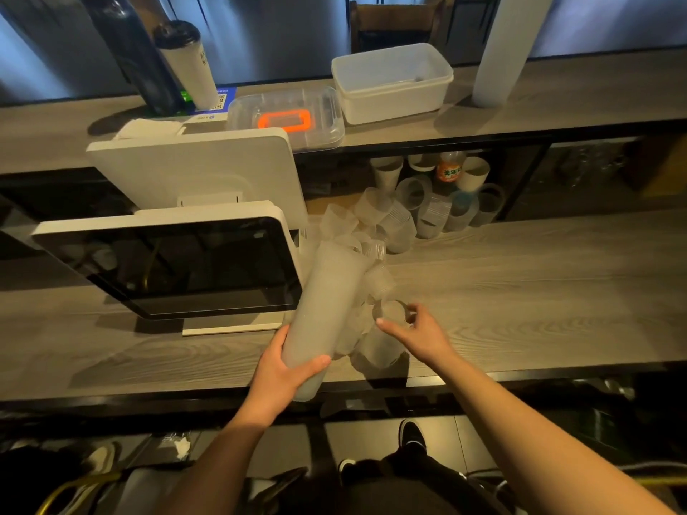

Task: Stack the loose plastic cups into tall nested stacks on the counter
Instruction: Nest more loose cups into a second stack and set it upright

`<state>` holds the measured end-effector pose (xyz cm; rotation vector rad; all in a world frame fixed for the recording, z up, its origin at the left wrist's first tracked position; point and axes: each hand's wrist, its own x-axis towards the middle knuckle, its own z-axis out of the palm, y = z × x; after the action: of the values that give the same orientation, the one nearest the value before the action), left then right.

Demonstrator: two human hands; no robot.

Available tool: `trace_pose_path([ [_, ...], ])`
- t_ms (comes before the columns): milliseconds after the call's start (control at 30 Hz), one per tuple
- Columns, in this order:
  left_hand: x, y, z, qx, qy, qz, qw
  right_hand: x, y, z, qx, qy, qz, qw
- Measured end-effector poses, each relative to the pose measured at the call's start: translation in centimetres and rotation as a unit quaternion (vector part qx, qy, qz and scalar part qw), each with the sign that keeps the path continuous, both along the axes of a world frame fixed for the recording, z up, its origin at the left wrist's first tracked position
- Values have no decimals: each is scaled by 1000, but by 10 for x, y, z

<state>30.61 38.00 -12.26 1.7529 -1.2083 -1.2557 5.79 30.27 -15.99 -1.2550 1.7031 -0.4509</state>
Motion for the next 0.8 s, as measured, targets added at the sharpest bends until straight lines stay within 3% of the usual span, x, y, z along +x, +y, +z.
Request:
trace_pose_path([
  [367, 5, 5, -1, 8, 12, -7, 1000, 5, -1, -53, 43, 107, 63, 991],
  [633, 9, 4, -3, 7, 1, -12, 1000, -3, -12, -26, 65, 36, -10, 997],
  [800, 9, -1, -5, 6, -12, -23, 1000, -20, -28, 29, -11, -48, -66, 997],
])
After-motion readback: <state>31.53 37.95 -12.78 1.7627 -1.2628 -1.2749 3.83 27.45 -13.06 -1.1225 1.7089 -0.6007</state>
